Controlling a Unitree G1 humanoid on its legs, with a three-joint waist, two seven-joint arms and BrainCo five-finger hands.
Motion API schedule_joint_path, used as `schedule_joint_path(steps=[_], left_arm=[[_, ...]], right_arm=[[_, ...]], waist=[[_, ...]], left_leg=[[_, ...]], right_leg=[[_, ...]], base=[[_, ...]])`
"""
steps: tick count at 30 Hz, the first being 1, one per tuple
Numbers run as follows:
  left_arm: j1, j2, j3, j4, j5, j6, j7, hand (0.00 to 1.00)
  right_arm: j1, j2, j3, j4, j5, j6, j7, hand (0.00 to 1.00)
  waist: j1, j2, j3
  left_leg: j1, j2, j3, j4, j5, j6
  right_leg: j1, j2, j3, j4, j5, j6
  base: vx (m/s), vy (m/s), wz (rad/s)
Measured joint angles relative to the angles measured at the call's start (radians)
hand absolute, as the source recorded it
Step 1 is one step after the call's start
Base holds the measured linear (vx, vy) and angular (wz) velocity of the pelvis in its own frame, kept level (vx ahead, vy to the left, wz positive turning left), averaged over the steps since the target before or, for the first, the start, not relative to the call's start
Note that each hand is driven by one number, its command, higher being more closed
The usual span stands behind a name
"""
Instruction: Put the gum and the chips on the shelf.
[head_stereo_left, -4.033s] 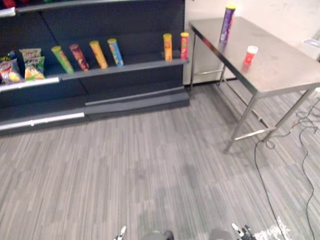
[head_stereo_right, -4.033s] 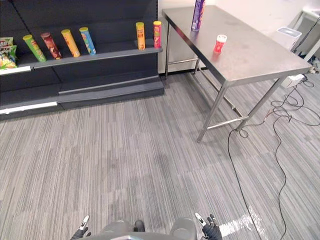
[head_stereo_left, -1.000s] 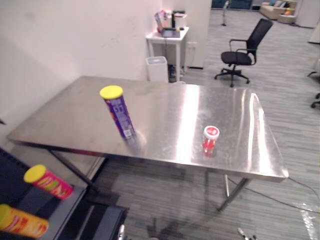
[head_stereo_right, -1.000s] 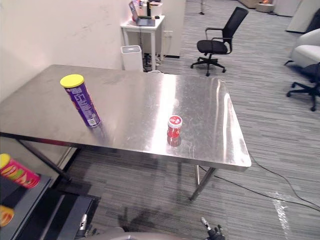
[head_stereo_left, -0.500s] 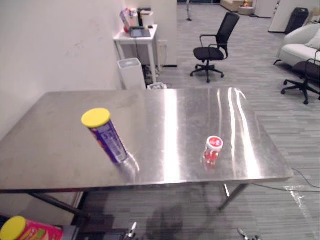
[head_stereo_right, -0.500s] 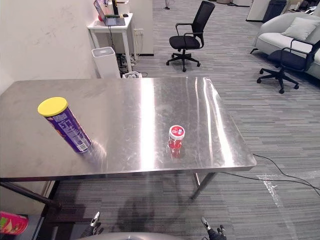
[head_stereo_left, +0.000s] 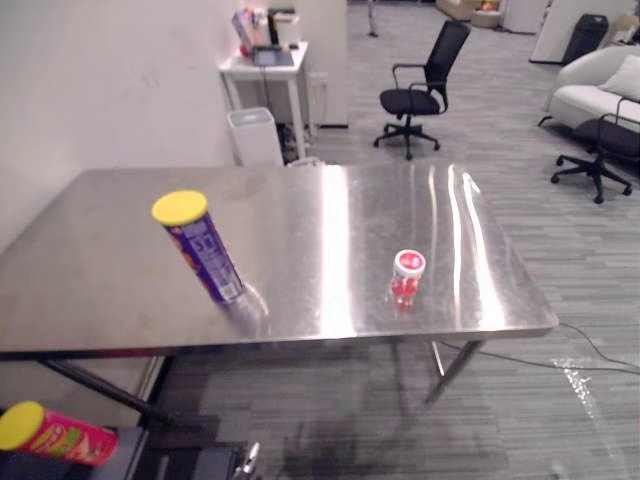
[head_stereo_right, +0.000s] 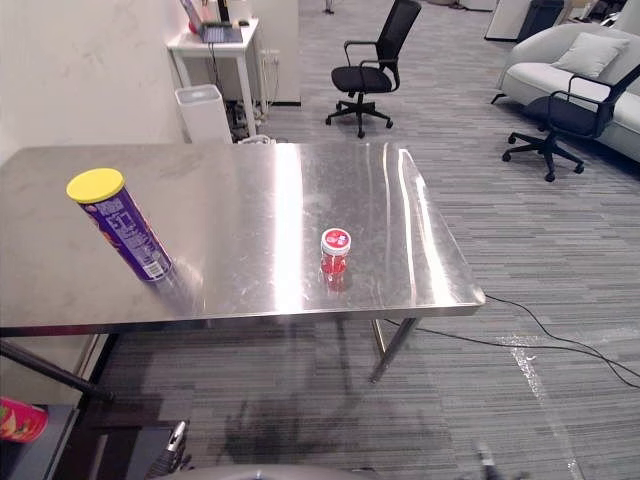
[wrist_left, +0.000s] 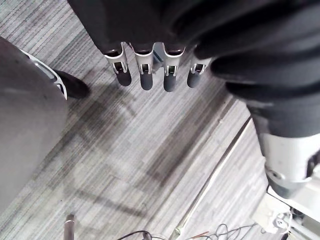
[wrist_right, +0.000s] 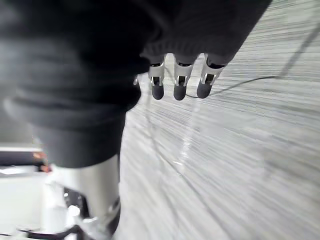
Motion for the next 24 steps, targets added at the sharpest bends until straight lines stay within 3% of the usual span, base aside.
schedule_joint_path(steps=[3,6,8,9,10,12,19,24], left_arm=[[0.027,0.000,0.001,-0.040,0.001,0.000,0.009,0.00],[0.047,0.002,-0.003,-0.067,0.001,0.003,0.011,0.00],[0.065,0.012,-0.012,-0.077,0.001,0.007,0.010,0.00],[0.074,0.016,-0.021,-0.084,0.007,0.008,0.009,0.00],[0.076,0.016,-0.021,-0.086,0.012,0.007,0.009,0.00],[0.081,0.020,-0.022,-0.088,0.031,0.006,0.003,0.00],[0.080,0.043,-0.068,-0.064,0.050,-0.013,0.004,0.00],[0.078,0.059,-0.101,-0.057,0.071,-0.018,0.007,0.00]], right_arm=[[0.002,-0.062,-0.035,-0.254,-0.005,-0.051,-0.021,0.00],[-0.002,-0.077,0.030,-0.485,-0.017,-0.054,-0.010,0.00],[0.000,-0.073,0.122,-0.693,-0.077,-0.036,0.018,0.00],[-0.002,-0.057,0.178,-0.824,-0.125,-0.009,0.066,0.00],[-0.002,-0.054,0.187,-0.846,-0.131,-0.003,0.079,0.00],[-0.007,-0.037,0.256,-0.978,-0.160,0.045,0.194,0.00],[-0.061,-0.044,0.408,-1.007,-0.155,0.162,0.477,0.00],[-0.083,-0.088,0.482,-0.977,-0.137,0.208,0.569,0.00]], waist=[[-0.003,-0.010,-0.009],[-0.003,-0.020,-0.016],[-0.010,-0.026,-0.037],[-0.012,-0.027,-0.049],[-0.013,-0.029,-0.051],[-0.013,-0.031,-0.059],[-0.019,-0.016,-0.068],[-0.023,-0.010,-0.067]], left_leg=[[-0.013,0.008,-0.002,0.000,0.007,0.000],[-0.024,0.010,0.003,0.000,0.007,0.001],[-0.039,0.008,0.007,0.000,0.006,0.000],[-0.047,0.007,0.008,0.000,0.002,0.000],[-0.048,0.006,0.008,0.000,0.001,-0.001],[-0.049,0.007,0.003,0.001,-0.007,-0.007],[-0.054,0.017,-0.003,0.008,-0.008,-0.008],[-0.072,0.021,-0.030,0.008,-0.008,-0.008]], right_leg=[[0.008,0.003,-0.015,-0.013,-0.003,0.004],[0.001,0.003,-0.015,-0.025,-0.003,0.004],[-0.017,0.000,-0.014,-0.023,-0.002,0.004],[-0.025,0.000,-0.011,-0.021,0.000,0.006],[-0.026,0.000,-0.011,-0.021,0.001,0.006],[-0.028,0.002,-0.011,-0.021,0.016,0.003],[-0.027,0.029,-0.003,-0.047,0.049,-0.023],[-0.038,0.033,-0.025,-0.045,0.059,-0.026]], base=[[-0.09,-0.019,0.11],[-0.01,-0.001,0.03],[0.06,0.035,-0.02],[0.06,0.022,0.01],[0.09,0.015,0.07],[0.13,0.003,0.08],[0.13,-0.015,-0.06],[0.04,-0.023,0.10]])
